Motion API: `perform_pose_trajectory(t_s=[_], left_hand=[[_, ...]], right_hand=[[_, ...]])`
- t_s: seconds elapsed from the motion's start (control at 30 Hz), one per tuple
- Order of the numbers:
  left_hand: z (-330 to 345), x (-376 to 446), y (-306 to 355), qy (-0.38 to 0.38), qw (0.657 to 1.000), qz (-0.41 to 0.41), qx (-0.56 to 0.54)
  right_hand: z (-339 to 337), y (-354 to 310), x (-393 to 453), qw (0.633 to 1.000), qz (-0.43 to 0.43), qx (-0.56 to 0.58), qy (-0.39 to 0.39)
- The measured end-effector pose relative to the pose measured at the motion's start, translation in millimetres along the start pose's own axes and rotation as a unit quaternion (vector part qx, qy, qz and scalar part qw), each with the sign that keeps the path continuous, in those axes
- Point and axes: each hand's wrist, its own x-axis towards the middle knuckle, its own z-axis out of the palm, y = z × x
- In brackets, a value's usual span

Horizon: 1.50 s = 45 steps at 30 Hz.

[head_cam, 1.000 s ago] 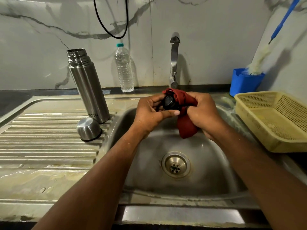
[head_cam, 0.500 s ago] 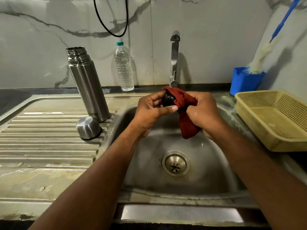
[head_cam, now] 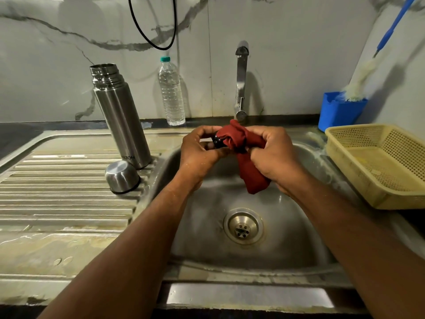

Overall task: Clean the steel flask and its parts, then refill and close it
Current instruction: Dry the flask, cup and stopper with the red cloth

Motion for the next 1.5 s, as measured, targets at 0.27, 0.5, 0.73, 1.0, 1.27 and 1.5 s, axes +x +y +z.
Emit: perform_pose_trajectory(t_s=[0.27, 0.5, 0.73, 1.0, 1.27, 1.5], left_hand=[[4.7, -2.4, 0.6, -0.001, 0.998, 0.047, 0.031], [6.5, -7.6, 9.4, -0.041, 0.995, 0.085, 0.044], [2.4, -5.8, 1.1, 0.009, 0.998, 0.048, 0.028], [4.1, -3.6, 6.7, -0.028, 0.994, 0.027, -0.104], [-0.2, -0.6, 1.8, 0.017, 0.999, 0.030, -0.027], [1.6, -4.3, 6.5, -0.082, 0.995, 0.017, -0.050]], right_hand=[[-0.1, 6.9, -0.9, 0.999, -0.001, -0.023, 0.026], [-6.2, 5.2, -0.2, 0.989, -0.058, -0.130, 0.035], [-2.0, 0.3, -1.1, 0.979, -0.124, -0.163, -0.012], [-14.0, 4.2, 5.7, 0.971, 0.199, 0.112, 0.068], [0.3, -1.1, -3.7, 0.997, -0.060, -0.052, 0.017], [0.8, 0.5, -4.4, 0.992, -0.045, -0.111, 0.034]])
